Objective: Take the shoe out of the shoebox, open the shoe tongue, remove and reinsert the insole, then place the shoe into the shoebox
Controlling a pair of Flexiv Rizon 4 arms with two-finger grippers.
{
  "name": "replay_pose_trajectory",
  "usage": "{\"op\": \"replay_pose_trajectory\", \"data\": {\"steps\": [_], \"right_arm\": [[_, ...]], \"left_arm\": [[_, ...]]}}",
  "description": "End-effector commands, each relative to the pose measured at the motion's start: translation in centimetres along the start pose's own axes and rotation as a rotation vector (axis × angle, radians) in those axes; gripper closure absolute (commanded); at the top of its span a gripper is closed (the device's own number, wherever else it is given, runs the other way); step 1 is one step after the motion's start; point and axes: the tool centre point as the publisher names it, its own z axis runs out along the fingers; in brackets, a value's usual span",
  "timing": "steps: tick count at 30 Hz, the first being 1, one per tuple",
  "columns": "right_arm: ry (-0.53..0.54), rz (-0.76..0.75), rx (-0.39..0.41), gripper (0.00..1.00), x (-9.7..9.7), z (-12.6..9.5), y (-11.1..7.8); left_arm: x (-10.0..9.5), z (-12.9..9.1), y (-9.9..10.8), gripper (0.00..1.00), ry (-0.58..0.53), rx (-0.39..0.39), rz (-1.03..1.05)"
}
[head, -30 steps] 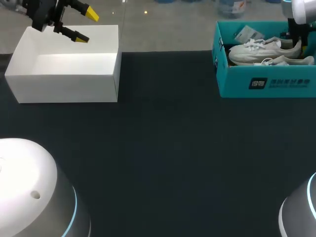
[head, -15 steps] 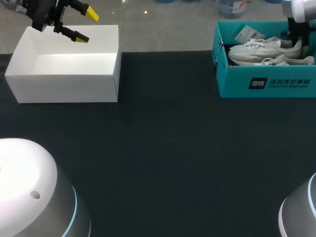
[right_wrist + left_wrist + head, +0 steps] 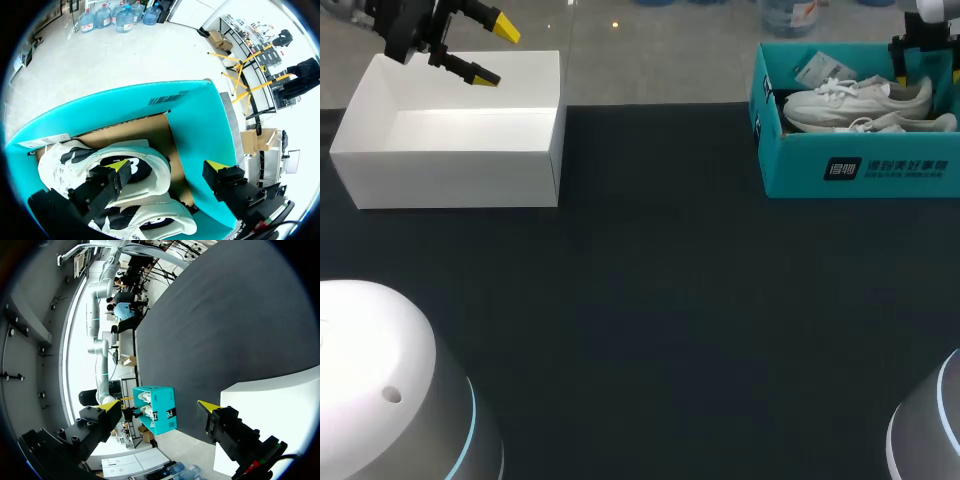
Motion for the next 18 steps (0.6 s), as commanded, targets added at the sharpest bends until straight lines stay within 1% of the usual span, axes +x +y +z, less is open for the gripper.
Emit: {"op": "replay_pose_trajectory", "data": {"steps": [1,8,12,16,18], "right_arm": [[0.036,0.011,-0.024,0.00,-0.7,-2.9,-1.6],[0.157,0.003,-0.056,0.00,-0.4,-7.0,-2.0],[0.235,0.003,-0.047,0.00,-0.3,-9.2,-2.5],[0.267,-0.010,-0.031,0.00,-0.3,-10.9,-2.9],[0.284,-0.016,-0.036,0.00,-0.4,-11.7,-3.1]], "left_arm": [[0.0,0.0,0.0,0.00,0.003,0.001,0.001],[0.0,0.0,0.0,0.00,0.003,0.001,0.001],[0.0,0.0,0.0,0.00,0.003,0.001,0.001],[0.0,0.0,0.0,0.00,0.003,0.001,0.001],[0.0,0.0,0.0,0.00,0.003,0.001,0.001]]}}
